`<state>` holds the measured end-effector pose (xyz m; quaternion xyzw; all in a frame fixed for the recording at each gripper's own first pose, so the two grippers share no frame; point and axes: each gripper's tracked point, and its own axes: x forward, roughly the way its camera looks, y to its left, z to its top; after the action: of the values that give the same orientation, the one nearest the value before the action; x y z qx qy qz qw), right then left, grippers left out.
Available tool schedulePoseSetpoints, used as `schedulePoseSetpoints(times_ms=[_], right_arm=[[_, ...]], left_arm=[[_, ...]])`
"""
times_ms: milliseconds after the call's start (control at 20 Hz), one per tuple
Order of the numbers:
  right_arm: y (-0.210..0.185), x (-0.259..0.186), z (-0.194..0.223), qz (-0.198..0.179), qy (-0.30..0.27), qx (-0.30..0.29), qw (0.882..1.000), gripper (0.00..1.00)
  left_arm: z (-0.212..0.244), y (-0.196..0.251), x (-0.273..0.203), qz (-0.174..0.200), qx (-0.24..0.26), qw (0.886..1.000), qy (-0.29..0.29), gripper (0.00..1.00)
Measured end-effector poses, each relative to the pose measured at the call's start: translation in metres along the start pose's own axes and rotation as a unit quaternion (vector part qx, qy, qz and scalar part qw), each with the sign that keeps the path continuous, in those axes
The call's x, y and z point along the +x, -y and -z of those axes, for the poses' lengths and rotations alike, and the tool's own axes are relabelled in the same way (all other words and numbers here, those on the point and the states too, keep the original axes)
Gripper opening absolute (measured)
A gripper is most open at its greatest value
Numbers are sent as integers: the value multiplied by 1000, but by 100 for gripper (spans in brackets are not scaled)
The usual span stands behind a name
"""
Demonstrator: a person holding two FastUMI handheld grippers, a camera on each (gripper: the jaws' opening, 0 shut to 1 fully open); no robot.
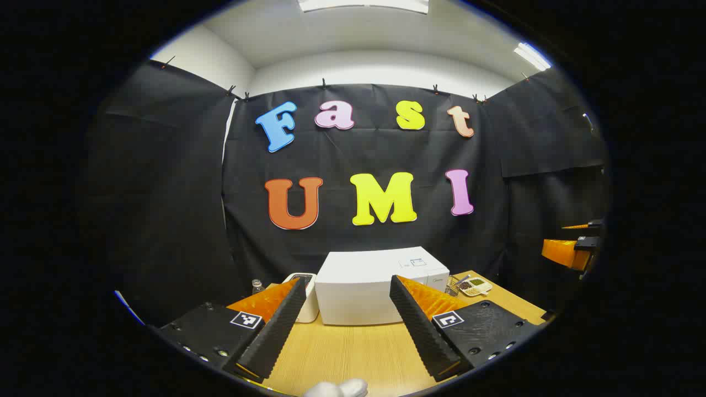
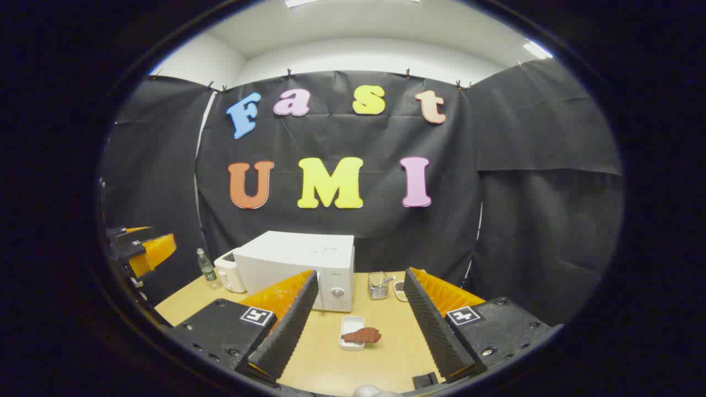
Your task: Open the microwave oven with the left hand, put the food in, and close the microwave oven.
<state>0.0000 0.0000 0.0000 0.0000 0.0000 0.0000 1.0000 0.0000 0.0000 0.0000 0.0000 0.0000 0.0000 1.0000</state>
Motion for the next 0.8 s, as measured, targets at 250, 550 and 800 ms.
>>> schedulePoseSetpoints(times_ms=[250,550,800], right_arm=[[-4,-1,-1,-7,1,-1,1000,100],[0,5,1,-7,-1,1,1000,99],[3,10,1,-6,-3,2,1000,99]], left_arm=[[1,0,-5,0,-4,1000,3,96],[3,-3,0,-9,1,1000,6,96],[11,2,12,-7,8,1000,1,96]])
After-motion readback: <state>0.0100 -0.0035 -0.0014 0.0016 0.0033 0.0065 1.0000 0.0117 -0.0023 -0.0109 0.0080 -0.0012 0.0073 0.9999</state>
